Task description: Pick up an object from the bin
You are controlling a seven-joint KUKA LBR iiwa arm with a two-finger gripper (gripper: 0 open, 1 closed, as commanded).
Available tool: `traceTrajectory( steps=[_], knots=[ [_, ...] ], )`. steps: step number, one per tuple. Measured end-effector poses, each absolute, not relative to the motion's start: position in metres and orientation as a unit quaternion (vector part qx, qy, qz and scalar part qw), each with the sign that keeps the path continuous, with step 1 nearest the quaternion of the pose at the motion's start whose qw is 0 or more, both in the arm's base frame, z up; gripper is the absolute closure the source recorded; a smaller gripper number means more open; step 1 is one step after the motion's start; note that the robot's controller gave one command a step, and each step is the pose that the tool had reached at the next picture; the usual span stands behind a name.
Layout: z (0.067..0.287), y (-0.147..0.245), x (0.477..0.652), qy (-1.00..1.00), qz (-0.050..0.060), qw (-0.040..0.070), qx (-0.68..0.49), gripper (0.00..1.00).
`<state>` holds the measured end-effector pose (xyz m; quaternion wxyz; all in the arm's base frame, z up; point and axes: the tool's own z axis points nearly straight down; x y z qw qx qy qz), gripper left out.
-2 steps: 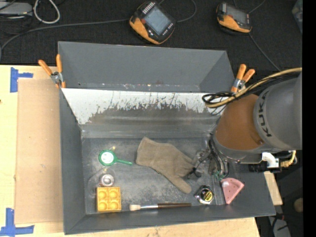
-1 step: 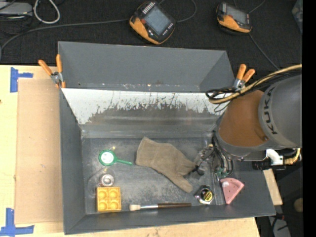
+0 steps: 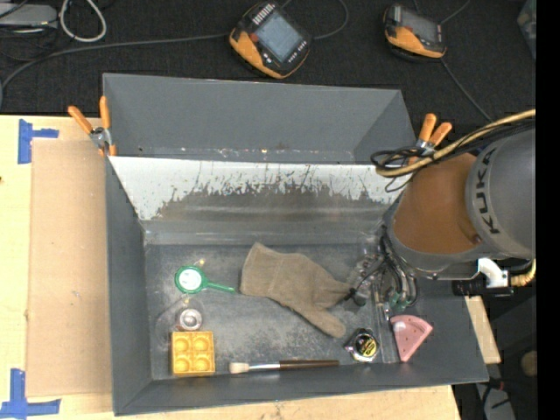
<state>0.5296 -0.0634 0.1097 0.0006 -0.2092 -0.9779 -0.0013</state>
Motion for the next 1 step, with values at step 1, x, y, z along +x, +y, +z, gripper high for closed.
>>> traceTrajectory(
  steps=[1],
  knots=[
    [0.1408, -0.0632, 0.5279, -0.978, -0.001, 0.004, -0.208, 1.0]
  ],
)
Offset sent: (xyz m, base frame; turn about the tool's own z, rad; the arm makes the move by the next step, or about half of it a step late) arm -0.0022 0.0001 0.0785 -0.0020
